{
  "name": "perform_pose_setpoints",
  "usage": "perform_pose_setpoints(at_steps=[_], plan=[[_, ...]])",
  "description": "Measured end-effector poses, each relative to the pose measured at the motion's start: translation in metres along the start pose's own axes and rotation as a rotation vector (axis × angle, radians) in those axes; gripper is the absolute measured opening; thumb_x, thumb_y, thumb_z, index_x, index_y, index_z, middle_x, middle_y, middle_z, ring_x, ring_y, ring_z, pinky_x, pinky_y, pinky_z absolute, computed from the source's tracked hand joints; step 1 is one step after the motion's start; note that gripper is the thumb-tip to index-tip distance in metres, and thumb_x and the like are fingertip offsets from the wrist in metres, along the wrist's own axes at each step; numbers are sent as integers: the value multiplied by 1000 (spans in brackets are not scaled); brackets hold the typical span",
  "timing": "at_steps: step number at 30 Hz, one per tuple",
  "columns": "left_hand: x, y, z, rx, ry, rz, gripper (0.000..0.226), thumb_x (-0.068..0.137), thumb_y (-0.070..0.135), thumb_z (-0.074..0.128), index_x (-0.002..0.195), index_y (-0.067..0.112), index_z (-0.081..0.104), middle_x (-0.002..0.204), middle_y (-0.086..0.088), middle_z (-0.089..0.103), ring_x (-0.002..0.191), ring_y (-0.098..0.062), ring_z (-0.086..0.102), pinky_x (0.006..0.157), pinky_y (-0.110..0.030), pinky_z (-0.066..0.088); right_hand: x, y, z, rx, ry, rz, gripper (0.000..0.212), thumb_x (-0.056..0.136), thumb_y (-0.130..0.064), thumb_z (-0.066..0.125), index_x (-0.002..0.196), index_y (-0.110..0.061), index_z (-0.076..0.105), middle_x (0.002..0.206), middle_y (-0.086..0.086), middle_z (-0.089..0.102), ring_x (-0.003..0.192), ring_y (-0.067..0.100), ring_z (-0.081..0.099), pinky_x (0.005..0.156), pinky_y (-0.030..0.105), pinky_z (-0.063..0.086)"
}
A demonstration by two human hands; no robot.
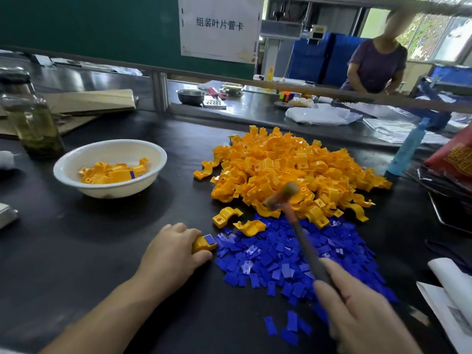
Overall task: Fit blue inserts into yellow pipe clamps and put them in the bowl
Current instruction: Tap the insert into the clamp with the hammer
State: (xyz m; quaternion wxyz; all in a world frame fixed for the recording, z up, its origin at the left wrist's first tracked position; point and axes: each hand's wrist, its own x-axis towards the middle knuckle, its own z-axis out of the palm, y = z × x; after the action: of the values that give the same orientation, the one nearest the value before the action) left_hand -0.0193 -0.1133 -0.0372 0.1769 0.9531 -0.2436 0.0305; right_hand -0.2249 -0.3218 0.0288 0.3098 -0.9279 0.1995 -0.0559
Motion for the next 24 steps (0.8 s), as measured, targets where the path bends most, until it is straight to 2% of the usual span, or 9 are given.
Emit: perform_pose_setpoints(at_steps=[2,6,9,12,16,21,24], plan=[[1,-1,5,-45,22,3,53,83,65,59,129,38,57,106,14,51,101,-7,43,76,-25,40,3,-13,10,-11,-80,-75,12,93,-45,50,105,-47,46,86,-18,62,77,-9,57,61,13,44],[1,-5,11,-108,66,8,56,81,65,61,129,38,57,97,17,45,97,-6,40,75,-23,36,7,-31,22,-103,-110,-161,23,95,-48,44,118,-44,40,103,-16,58,97,-2,53,81,13,43],[2,-8,14,-139,77,12,54,80,65,61,127,38,58,95,19,43,95,-5,39,74,-23,35,8,-38,32,-174,-78,-181,31,97,-48,38,127,-45,30,113,-14,54,103,1,54,86,13,43],[3,-10,16,-159,70,11,53,80,65,62,126,39,59,92,21,42,94,-3,38,73,-23,34,12,-38,38,-257,-161,-166,31,99,-47,35,128,-41,27,113,-14,52,96,3,52,90,21,46],[3,-11,17,-163,71,12,53,80,66,61,125,39,59,91,21,41,95,-3,38,73,-22,33,20,-29,29,-249,-157,-153,40,98,-49,38,135,-43,28,125,-14,54,115,5,53,96,21,43],[4,-11,19,-156,88,17,54,79,65,62,124,36,61,95,19,44,96,-5,39,75,-23,32,19,-32,41,-263,5,-242,45,96,-51,36,139,-48,19,113,-17,54,106,1,54,90,18,44],[4,-11,18,-156,64,4,54,79,66,61,124,36,60,97,19,44,96,-5,38,76,-24,34,28,-35,46,-292,-97,-238,32,98,-48,34,129,-41,28,108,-11,55,100,6,57,88,25,47]])
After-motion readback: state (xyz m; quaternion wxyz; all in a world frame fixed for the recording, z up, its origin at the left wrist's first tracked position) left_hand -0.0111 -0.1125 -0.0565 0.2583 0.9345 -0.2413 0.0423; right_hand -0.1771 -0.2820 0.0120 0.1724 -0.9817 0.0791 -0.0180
